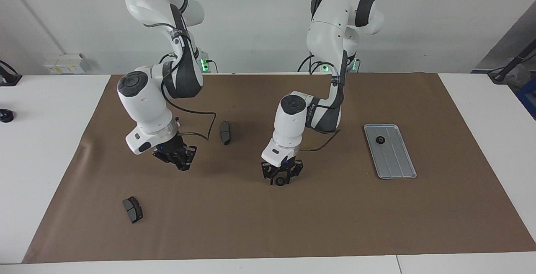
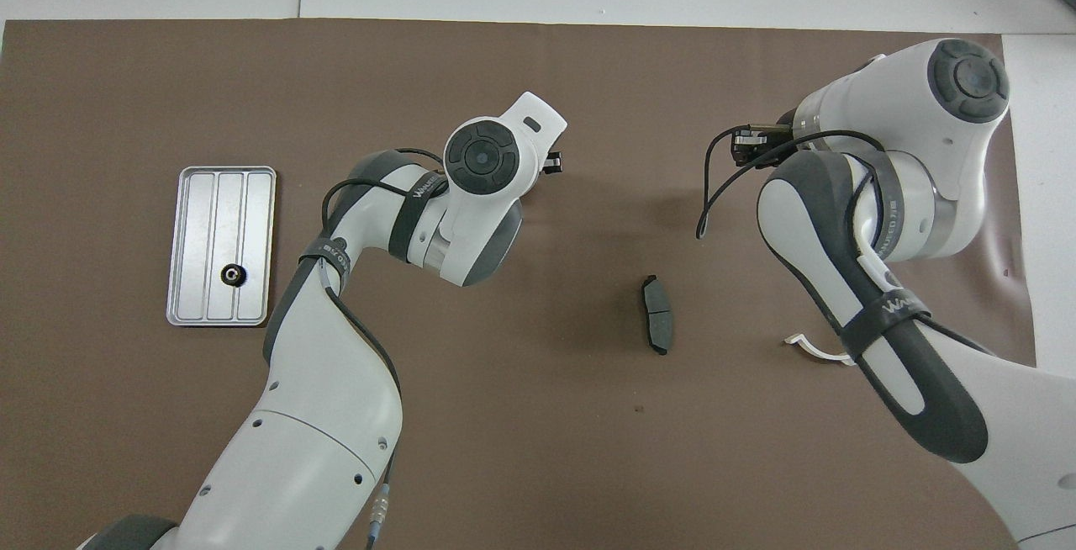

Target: Pick bearing gear from pile to tray

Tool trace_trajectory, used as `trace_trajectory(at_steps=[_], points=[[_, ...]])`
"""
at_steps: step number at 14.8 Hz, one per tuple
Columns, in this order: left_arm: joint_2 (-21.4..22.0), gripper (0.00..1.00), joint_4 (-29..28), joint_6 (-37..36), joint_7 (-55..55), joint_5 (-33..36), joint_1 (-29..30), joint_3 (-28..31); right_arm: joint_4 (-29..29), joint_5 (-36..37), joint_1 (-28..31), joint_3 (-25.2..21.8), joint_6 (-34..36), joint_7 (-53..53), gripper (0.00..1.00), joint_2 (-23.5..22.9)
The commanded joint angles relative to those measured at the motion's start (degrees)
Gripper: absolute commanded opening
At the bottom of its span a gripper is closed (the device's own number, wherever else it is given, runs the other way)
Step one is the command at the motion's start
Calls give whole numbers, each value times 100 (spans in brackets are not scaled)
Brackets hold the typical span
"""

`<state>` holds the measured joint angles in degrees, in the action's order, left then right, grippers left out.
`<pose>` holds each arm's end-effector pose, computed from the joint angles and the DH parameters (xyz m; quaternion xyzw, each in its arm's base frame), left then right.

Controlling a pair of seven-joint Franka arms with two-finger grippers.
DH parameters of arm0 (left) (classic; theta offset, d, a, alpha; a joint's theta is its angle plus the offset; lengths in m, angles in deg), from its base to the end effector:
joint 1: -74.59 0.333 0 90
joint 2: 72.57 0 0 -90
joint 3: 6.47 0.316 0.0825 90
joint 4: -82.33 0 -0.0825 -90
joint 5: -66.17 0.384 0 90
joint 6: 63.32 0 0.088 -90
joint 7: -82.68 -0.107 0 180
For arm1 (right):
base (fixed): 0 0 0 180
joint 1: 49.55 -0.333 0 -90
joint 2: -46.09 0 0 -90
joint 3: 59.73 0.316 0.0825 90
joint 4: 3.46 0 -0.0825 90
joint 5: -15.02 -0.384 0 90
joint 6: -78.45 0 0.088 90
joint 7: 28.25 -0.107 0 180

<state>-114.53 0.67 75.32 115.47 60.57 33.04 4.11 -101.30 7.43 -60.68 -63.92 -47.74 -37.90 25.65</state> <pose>0.6277 -0.4126 0.2950 0.9902 0.0163 0.1273 0.0547 0.6608 0.0898 0.3979 -0.9951 0.0557 -0.0626 0.0530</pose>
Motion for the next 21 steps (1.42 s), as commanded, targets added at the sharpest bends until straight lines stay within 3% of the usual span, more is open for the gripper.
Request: trace_trajectory(at_steps=[1, 4, 8, 13, 15, 17, 19, 21], points=[[152, 6, -193, -38, 61, 24, -63, 120, -50, -111, 40, 49, 16, -81, 0, 49], [626, 3, -631, -205, -44, 24, -2, 216, 72, -120, 32, 128, 15, -142, 0, 14], [1364, 3, -1378, -214, -517, 24, 16, 550, 152, -111, -160, 497, -264, -1203, 0, -12], [2796, 2, -2494, -837, -2167, 6, 1068, 630, 152, -111, -969, 498, -1485, -2303, 0, -249], [3166, 2, -2828, -1057, -2923, -72, 1578, 621, 213, -59, -1328, 498, -1934, -2628, 0, -616], [3246, 2, -2874, -1277, -3364, -318, 2123, 604, 755, -23, -1672, 489, -2032, -2884, 0, -1161], [3360, 2, -3197, -1138, -4118, -529, 2414, 621, 1074, 12, -1831, 489, -2102, -2973, 0, -1601], [3527, 2, -3715, -700, -4665, -696, 2678, 621, 1101, 82, -1928, 489, -2679, -2964, 4, -1883]])
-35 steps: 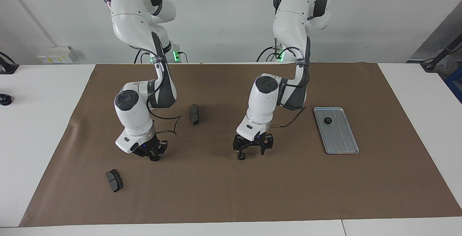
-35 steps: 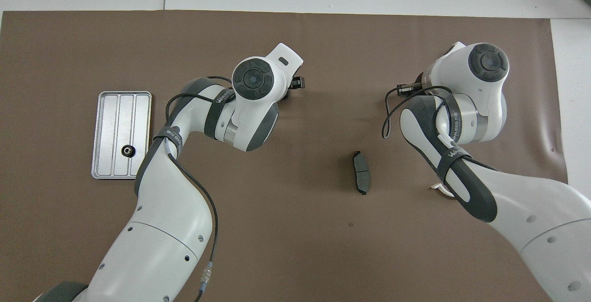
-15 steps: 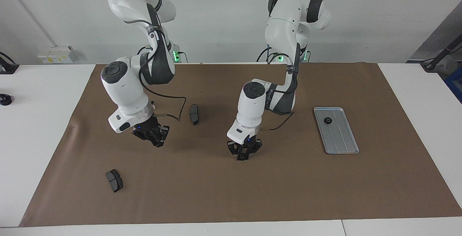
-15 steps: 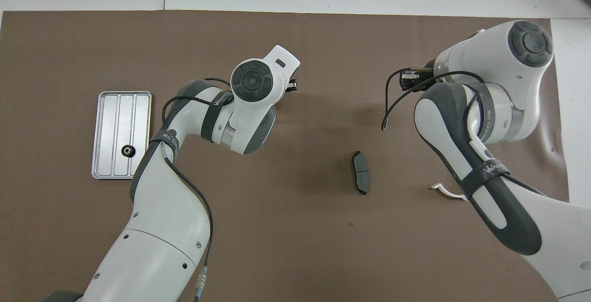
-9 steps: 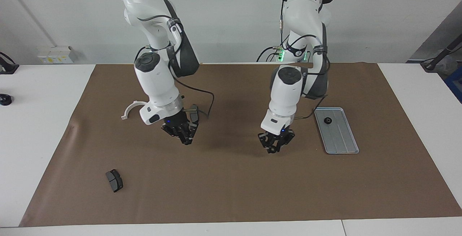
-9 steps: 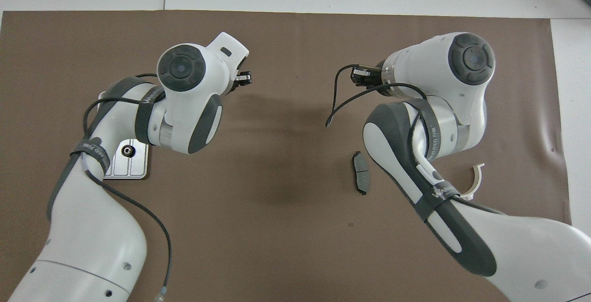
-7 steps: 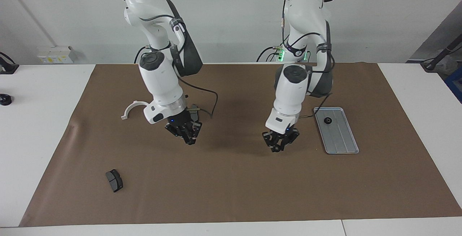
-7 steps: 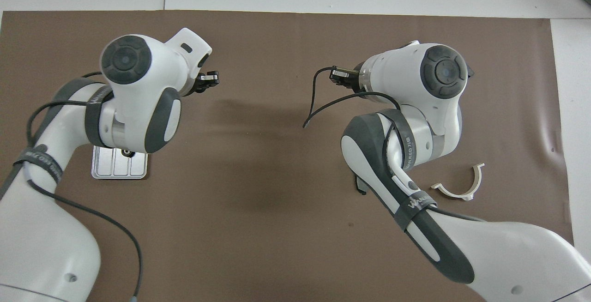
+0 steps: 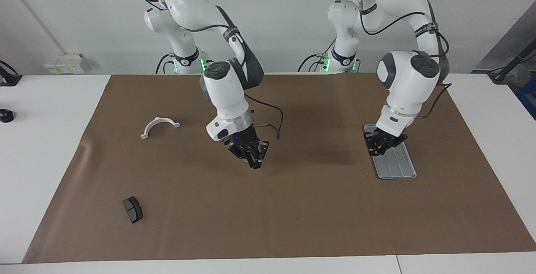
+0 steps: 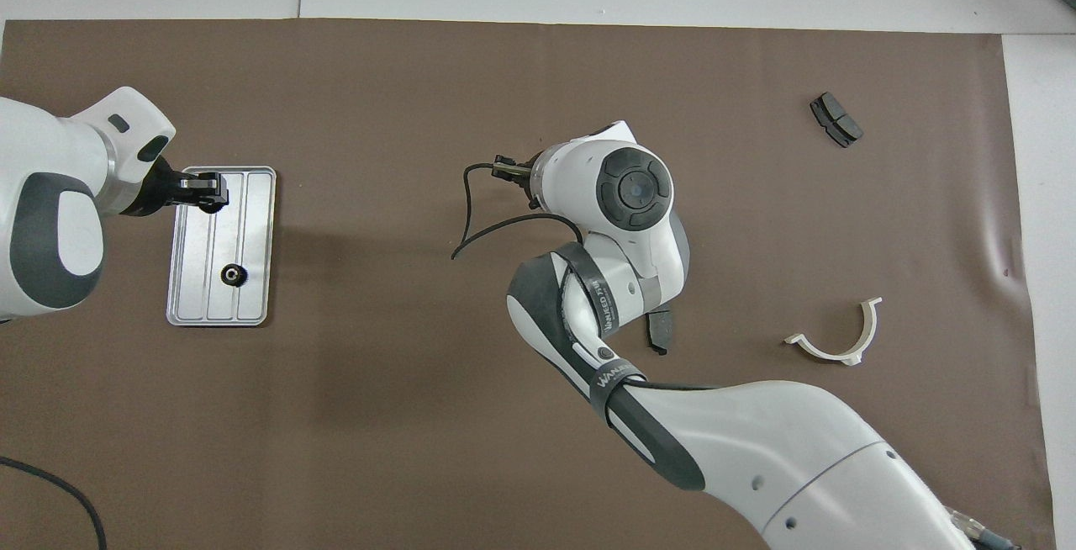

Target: Pick bearing gear from pile to tray

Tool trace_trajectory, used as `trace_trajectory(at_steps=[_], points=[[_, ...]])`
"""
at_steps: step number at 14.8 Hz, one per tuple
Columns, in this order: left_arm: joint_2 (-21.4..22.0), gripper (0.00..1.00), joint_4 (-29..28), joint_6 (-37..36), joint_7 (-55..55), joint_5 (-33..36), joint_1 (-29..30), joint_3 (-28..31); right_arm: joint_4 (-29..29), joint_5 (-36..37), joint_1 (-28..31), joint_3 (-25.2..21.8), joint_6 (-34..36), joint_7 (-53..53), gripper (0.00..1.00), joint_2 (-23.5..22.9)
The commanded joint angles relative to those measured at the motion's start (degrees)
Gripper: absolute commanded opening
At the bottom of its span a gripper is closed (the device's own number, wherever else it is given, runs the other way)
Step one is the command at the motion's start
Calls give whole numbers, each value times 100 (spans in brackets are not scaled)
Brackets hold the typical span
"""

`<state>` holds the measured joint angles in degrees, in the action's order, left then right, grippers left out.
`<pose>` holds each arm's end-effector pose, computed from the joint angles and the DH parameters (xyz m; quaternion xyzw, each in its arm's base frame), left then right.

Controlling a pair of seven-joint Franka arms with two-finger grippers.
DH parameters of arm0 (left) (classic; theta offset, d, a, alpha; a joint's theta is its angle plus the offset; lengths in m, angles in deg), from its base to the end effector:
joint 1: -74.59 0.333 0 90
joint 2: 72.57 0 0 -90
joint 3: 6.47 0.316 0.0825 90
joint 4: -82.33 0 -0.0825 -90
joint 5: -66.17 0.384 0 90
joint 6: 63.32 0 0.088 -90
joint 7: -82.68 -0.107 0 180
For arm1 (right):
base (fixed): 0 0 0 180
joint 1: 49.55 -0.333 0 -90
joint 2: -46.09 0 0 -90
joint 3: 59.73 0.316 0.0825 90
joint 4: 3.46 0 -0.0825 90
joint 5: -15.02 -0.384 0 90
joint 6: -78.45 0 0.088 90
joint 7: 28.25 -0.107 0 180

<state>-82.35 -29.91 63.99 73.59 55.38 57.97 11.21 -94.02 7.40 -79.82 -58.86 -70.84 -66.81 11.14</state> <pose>0.6016 -0.0010 0.4031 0.9971 -0.0201 0.0555 0.0472 0.6296 0.3749 0.3263 -0.9707 0.1142 -0.1406 0.1576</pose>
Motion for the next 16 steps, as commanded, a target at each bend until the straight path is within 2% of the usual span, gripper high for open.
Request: trace_trajectory(at_steps=[1, 3, 6, 8, 10, 11, 12, 13, 14, 16], points=[[397, 2, -885, 618, -636, -178, 247, -80, 260, 103, -5, -16, -617, -29, 14, -442], [398, 2, -1089, 839, -743, -178, 318, -80, 250, 112, -5, -16, -689, -20, 100, -442], [310, 4, -1335, 997, -936, -178, 431, -80, 285, 313, -5, -69, -690, -37, 100, -442], [292, 10, -1616, 1312, -990, -178, 449, -80, 242, 550, 187, -174, -629, -20, 100, -363], [257, 16, -1722, 1402, -990, -178, 449, -71, 32, 569, 389, -358, -428, 59, 100, -13], [257, 25, -1731, 1384, -990, -178, 476, -71, -30, 578, 529, -403, -200, 190, 100, 197], [266, 46, -1758, 1358, -990, -178, 545, -80, -66, 578, 740, -412, 202, 409, 100, 426], [266, 80, -1758, 1323, -981, -178, 555, -80, -66, 578, 942, -412, 685, 707, 100, 654], [257, 100, -1732, 1288, -998, -178, 555, -71, -66, 578, 1118, -403, 1134, 988, 100, 865], [309, 100, -1566, 1191, -990, -178, 494, -71, -66, 578, 1461, -403, 1978, 1403, 100, 1209]])
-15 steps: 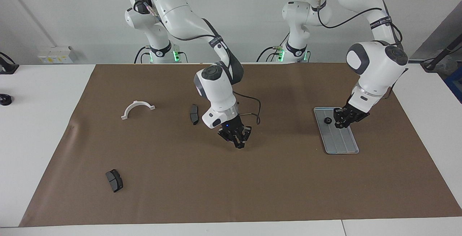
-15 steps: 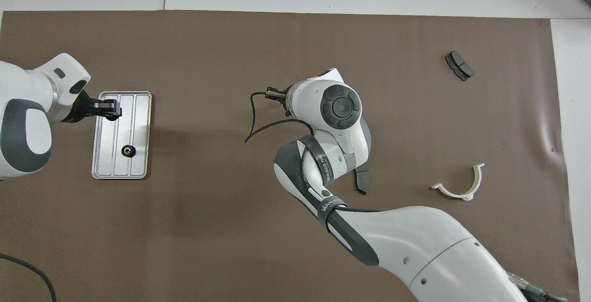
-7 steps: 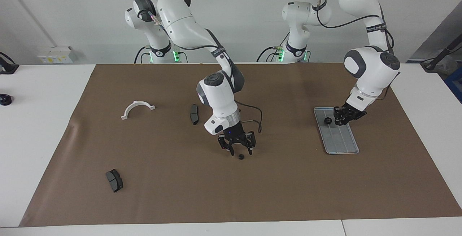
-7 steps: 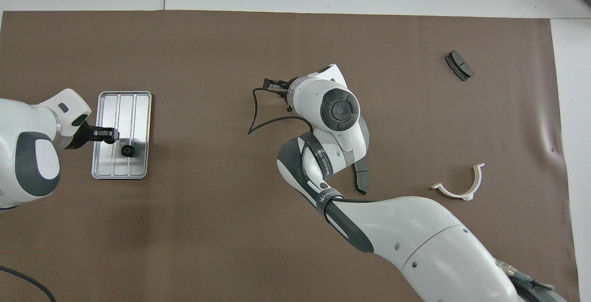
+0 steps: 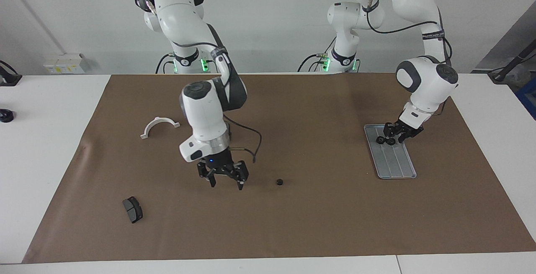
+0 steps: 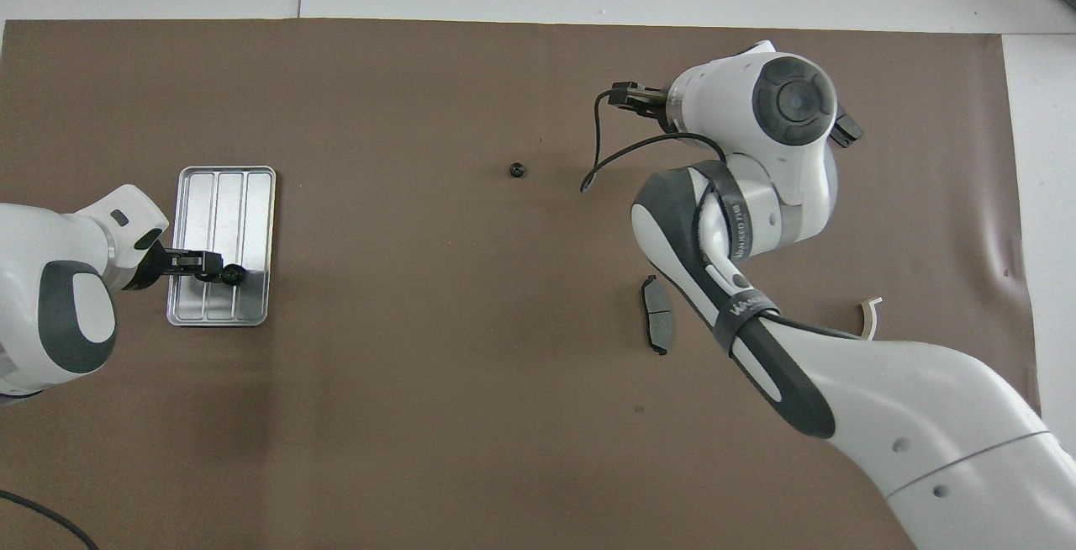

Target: Pick bearing gear from pile to tray

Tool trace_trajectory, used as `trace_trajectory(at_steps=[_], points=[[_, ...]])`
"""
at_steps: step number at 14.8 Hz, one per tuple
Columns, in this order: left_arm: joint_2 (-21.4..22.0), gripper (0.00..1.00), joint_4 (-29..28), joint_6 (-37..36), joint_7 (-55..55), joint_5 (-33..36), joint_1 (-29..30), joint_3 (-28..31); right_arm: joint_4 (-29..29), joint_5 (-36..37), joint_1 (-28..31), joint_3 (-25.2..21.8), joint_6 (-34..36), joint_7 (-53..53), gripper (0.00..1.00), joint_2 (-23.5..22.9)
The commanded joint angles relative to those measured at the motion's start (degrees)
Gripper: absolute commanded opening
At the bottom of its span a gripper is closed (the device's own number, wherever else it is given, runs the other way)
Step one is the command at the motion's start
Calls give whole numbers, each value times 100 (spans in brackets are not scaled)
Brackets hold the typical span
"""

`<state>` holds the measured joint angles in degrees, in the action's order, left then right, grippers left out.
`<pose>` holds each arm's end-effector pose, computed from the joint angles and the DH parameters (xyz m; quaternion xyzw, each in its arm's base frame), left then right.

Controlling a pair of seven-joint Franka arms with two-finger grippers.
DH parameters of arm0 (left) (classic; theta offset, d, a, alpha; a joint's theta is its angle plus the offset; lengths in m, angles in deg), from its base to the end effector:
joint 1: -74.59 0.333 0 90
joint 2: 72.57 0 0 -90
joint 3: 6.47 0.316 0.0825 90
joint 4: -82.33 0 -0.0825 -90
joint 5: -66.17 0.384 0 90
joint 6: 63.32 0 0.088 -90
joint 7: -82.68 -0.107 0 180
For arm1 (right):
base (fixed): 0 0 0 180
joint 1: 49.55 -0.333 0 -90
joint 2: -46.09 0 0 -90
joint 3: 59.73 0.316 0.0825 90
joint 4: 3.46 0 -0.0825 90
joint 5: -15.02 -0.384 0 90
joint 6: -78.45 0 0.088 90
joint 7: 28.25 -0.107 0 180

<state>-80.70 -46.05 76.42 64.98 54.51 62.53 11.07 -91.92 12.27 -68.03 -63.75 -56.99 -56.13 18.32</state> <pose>0.5422 0.0508 0.3140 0.9978 -0.0331 0.0416 0.0393 0.6944 0.1882 0.4070 -0.9782 0.1225 -0.1547 0.0643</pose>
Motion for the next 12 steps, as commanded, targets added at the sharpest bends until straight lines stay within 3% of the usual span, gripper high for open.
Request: trace_trajectory(at_steps=[1, 5, 9, 12], points=[[171, 100, 232, -261, -111, -83, 20, -58, -276, 82, 431, 85, 894, 458, 100, 614], [75, 100, 1085, -948, 3, -4, -382, -102, -267, 82, 1056, 94, 1966, 1038, 100, 1010], [-109, 100, 1368, -721, 914, 338, -1191, -110, -294, 82, 1609, 94, 2845, 1635, 100, 1607], [-538, 100, 1831, -571, 1960, 357, -1850, -110, -320, 82, 1734, 68, 3312, 1892, 100, 2055]])
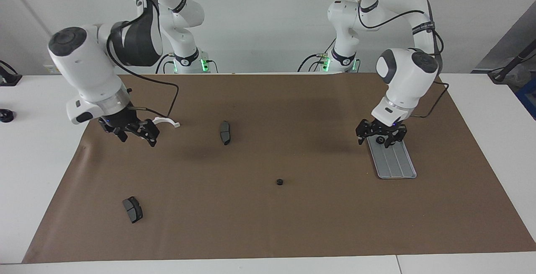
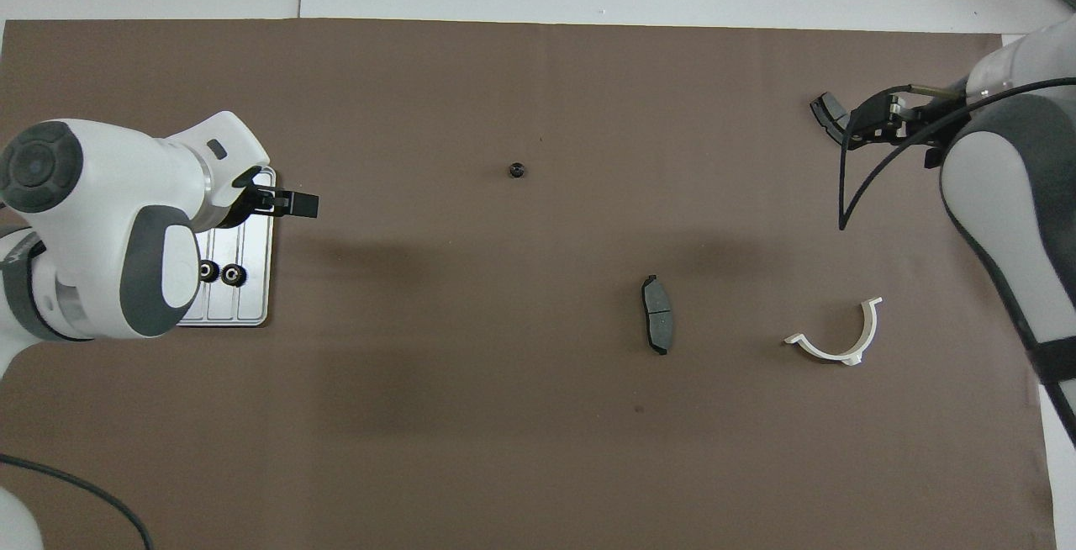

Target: Pick bearing gear from pile to tray

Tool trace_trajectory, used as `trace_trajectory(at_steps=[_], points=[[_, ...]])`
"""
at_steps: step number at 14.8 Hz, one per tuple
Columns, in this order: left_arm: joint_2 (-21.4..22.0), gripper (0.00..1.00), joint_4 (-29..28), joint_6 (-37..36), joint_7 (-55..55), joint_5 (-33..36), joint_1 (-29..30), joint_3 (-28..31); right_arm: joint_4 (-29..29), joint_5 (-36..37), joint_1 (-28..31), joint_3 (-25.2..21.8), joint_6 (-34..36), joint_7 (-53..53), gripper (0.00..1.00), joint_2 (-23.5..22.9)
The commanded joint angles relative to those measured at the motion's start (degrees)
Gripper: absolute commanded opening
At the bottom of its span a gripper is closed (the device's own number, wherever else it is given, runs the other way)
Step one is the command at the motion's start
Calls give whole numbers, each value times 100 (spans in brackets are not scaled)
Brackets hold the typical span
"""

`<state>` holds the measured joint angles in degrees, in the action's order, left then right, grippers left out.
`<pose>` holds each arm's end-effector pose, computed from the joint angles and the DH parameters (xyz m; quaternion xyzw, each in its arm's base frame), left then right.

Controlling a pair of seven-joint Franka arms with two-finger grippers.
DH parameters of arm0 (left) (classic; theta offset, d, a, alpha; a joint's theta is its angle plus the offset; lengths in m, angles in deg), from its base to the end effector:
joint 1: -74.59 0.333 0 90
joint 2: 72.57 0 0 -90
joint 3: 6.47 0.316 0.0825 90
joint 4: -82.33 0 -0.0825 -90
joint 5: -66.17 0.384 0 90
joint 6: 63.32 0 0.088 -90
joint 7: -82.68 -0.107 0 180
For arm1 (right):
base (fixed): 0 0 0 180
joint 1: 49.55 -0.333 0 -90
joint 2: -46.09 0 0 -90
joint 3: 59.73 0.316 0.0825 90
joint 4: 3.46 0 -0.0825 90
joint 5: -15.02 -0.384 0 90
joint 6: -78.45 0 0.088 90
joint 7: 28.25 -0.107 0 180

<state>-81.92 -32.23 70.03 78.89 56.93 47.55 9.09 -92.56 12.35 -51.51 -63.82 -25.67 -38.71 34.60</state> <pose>0.5880 -0.1273 0.3981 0.9917 -0.0860 0.0830 0.0472 0.6306 -0.0158 0.5357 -0.9929 0.1136 -0.0298 0.0179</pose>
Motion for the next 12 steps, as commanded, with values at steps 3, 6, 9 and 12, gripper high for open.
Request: trace_trajectory(at_steps=[3, 6, 9, 12], points=[[-978, 100, 1126, 68, 1422, 106, -889, 87, -178, 100, 134, 66, 802, 246, 100, 841], [-1761, 100, 2066, 86, 2205, 45, -1189, 79, -413, 144, 152, -108, 1252, 879, 100, 1184], [-2437, 100, 2795, 156, 2890, 10, -1381, 61, -916, 196, -103, -276, 911, 844, 100, 1475], [-2563, 100, 2922, 357, 2990, -87, -1435, 44, -916, 241, -129, -268, 884, 739, 100, 1475]])
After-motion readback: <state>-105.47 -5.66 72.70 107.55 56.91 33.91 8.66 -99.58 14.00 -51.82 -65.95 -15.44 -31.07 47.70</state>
